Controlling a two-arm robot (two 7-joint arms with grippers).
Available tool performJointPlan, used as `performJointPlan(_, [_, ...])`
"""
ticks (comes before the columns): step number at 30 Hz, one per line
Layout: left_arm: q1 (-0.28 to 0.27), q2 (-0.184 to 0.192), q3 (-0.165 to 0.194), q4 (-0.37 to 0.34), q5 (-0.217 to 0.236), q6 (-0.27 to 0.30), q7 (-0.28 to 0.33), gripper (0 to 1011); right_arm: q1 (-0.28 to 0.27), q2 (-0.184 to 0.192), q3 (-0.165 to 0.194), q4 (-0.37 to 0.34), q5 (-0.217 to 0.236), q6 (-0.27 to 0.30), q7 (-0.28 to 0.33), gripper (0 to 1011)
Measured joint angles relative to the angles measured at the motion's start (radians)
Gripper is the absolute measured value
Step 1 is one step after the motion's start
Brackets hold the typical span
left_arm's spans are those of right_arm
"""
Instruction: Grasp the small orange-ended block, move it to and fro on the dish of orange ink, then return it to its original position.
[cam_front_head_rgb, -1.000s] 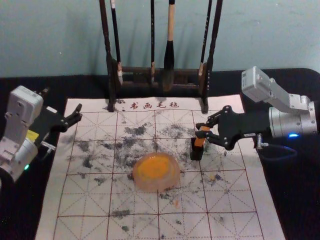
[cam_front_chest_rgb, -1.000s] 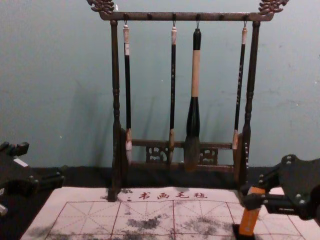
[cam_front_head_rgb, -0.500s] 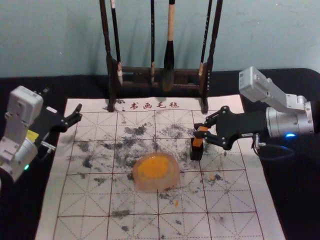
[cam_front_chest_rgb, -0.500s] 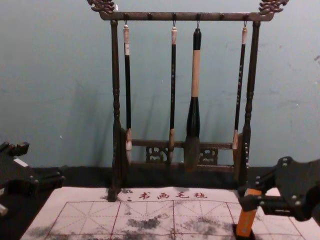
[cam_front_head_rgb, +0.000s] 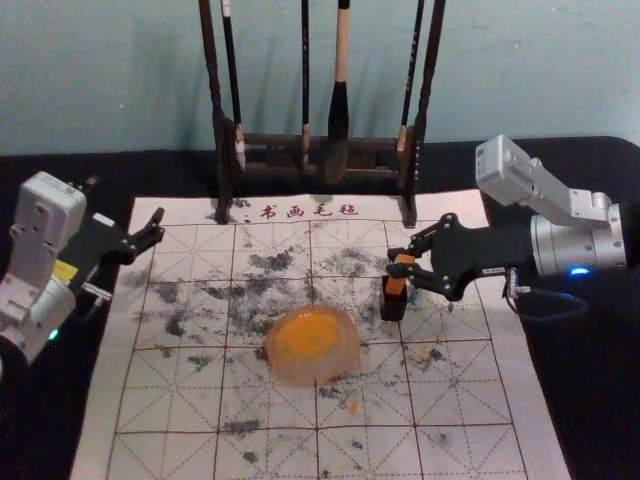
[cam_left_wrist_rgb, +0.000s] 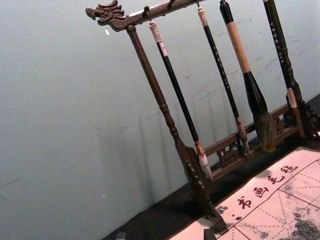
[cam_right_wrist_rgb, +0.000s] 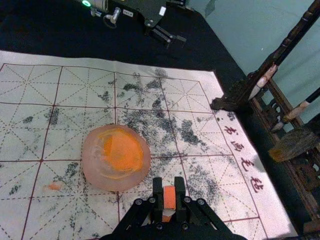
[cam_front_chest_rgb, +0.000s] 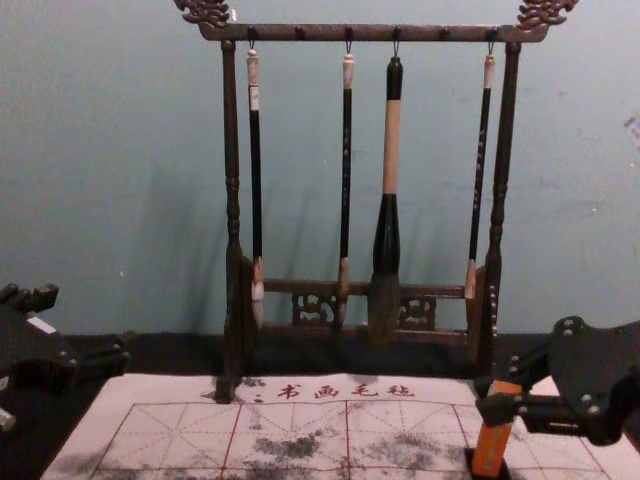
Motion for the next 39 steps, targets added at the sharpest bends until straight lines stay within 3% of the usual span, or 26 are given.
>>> performJointPlan(20, [0.0, 0.0, 0.0, 0.0, 0.0, 0.0, 0.0, 1001, 0.002, -0.029, -0.018, 0.056, -0.012, 0.002, 0.006, 133])
performJointPlan(39, [0.0, 0.0, 0.0, 0.0, 0.0, 0.0, 0.0, 1001, -0.003, -0.048, -0.015, 0.087, -0.015, -0.003, -0.007, 133])
